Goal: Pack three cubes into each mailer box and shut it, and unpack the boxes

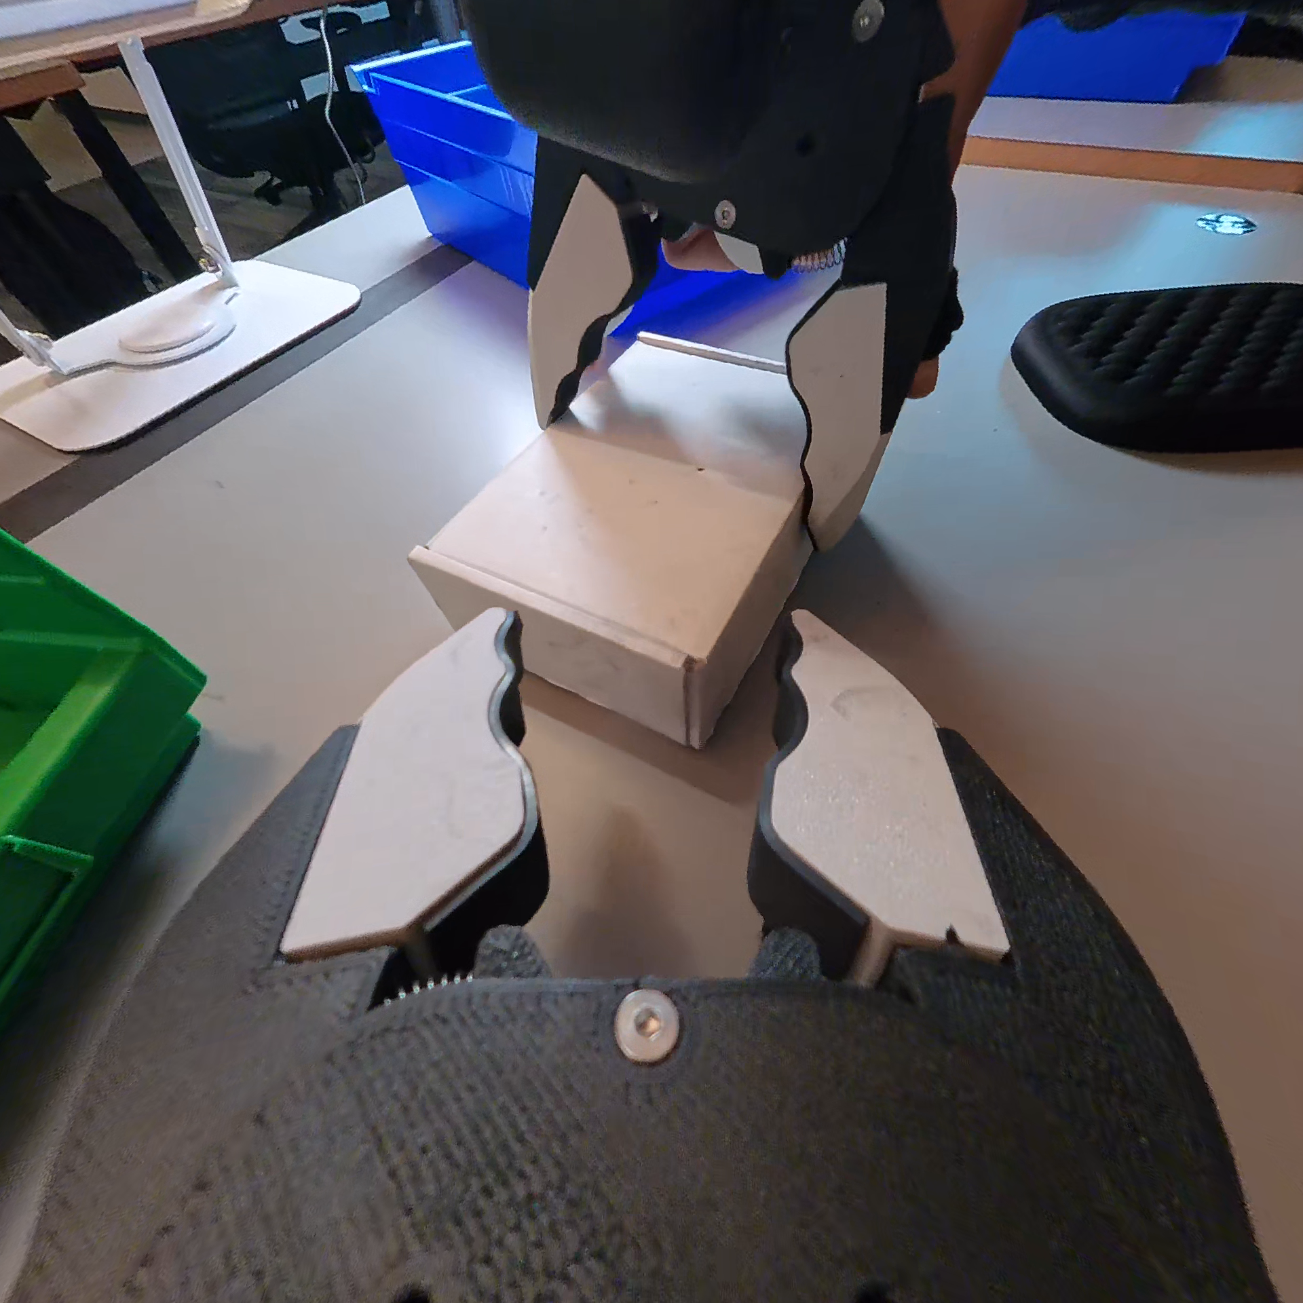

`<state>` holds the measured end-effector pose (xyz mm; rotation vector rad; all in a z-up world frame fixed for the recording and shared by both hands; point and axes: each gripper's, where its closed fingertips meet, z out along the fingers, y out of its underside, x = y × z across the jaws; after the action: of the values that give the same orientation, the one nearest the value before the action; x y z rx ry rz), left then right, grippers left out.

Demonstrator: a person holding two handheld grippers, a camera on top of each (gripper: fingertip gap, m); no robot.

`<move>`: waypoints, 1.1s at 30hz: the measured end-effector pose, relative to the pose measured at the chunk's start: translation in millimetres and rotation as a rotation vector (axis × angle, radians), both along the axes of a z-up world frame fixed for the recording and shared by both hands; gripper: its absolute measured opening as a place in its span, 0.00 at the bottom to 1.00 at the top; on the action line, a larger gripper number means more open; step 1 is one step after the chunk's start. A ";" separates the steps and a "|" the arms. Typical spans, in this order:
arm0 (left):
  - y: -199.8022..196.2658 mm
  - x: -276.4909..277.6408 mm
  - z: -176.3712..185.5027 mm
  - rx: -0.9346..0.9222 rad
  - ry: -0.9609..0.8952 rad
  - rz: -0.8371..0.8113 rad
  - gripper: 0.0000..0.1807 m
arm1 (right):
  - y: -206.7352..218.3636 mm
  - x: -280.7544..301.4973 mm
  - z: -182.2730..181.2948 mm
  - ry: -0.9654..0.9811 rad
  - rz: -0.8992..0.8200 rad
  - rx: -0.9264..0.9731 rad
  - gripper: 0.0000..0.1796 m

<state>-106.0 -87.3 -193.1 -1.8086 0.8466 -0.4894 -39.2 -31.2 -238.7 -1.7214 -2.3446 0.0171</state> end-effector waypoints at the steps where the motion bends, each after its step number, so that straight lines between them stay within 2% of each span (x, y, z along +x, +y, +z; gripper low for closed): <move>1: 0.2 -0.8 1.7 0.007 -0.002 0.004 0.38 | -0.8 -0.2 0.4 0.002 0.018 0.009 0.68; 5: -0.5 -5.0 8.4 0.008 -0.040 0.016 0.38 | -7.9 10.4 8.3 0.013 0.085 0.014 0.67; 9: -0.6 -14.6 18.5 0.003 -0.114 0.039 0.38 | 10.2 36.1 51.9 0.099 0.010 0.029 0.67; 14: 2.4 -22.3 20.1 -0.007 -0.144 0.063 0.37 | 87.3 110.2 131.1 0.111 -0.170 0.194 0.68; 18: 4.9 -19.7 16.5 -0.022 -0.149 0.062 0.37 | 171.3 179.1 160.7 0.036 -0.330 0.316 0.67; 21: 5.3 -15.8 12.3 -0.031 -0.150 0.048 0.36 | 227.6 213.3 152.5 -0.017 -0.413 0.346 0.68; 26: 5.7 -12.1 9.5 -0.023 -0.160 0.031 0.35 | 295.0 237.7 110.8 -0.118 -0.460 0.334 0.68; 33: 8.7 -7.1 1.4 -0.043 -0.158 0.009 0.34 | 332.5 252.9 69.1 -0.269 -0.408 0.302 0.67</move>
<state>-113.0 -78.6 -191.7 -1.7860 0.7241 -0.6402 213.6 301.3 -169.6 -2.1014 -1.9750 -0.6386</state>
